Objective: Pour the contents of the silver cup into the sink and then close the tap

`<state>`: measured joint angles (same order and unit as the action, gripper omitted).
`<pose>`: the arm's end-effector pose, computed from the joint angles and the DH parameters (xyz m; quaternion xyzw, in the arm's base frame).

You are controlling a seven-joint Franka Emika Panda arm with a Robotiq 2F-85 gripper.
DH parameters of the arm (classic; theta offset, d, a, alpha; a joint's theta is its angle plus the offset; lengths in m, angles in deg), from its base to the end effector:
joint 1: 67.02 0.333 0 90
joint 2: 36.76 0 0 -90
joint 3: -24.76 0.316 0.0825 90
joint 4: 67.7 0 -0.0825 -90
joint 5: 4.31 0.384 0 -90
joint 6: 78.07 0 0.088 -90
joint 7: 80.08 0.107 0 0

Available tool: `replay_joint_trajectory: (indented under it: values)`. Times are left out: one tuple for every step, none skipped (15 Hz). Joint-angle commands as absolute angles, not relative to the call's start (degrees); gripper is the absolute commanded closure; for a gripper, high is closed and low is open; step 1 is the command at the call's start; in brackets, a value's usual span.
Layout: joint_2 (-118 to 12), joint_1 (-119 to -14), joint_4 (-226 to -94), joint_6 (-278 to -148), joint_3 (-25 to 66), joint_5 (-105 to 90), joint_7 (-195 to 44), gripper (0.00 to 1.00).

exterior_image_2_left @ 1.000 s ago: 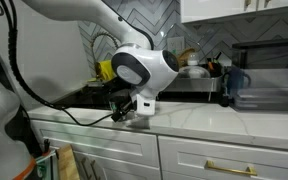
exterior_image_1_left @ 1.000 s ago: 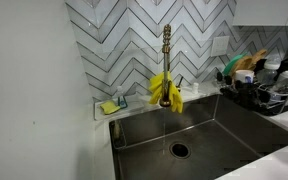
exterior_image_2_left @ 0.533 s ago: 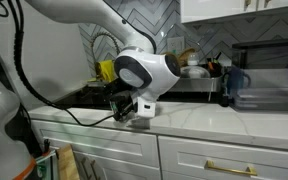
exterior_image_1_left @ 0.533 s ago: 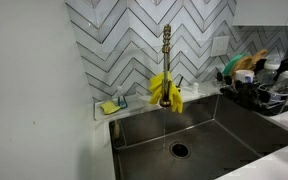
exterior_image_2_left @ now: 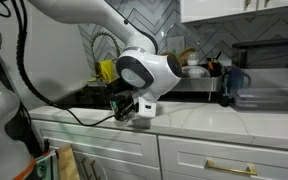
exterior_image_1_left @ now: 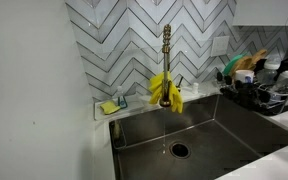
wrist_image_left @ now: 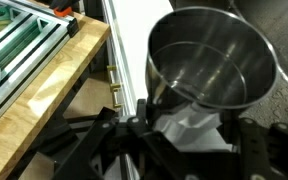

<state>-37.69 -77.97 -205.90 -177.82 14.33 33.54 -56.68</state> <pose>0.4074 -0.1000 0.2851 -0.7630 0.4872 0.3233 0.2755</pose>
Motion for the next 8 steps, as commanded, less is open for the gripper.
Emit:
replay_joint_trajectory:
  values:
    - [-34.7, -77.2, -204.5, -177.1, 14.8, 31.7, -54.4, 0.59]
    - [-32.4, -76.6, -204.2, -177.7, 15.4, 30.2, -53.0, 0.59]
    - [-31.0, -76.1, -203.6, -177.9, 16.1, 28.8, -52.2, 0.59]
    - [-28.9, -75.1, -203.0, -178.3, 17.3, 26.2, -49.8, 0.59]
    - [-27.4, -74.3, -202.2, -178.2, 18.6, 24.0, -47.8, 0.59]
    - [-25.9, -73.6, -201.4, -178.0, 20.0, 22.0, -45.5, 0.59]
    - [-24.6, -73.0, -200.5, -177.6, 21.4, 20.0, -43.6, 0.59]
    - [-23.4, -72.3, -200.1, -177.9, 23.1, 18.0, -41.5, 0.59]
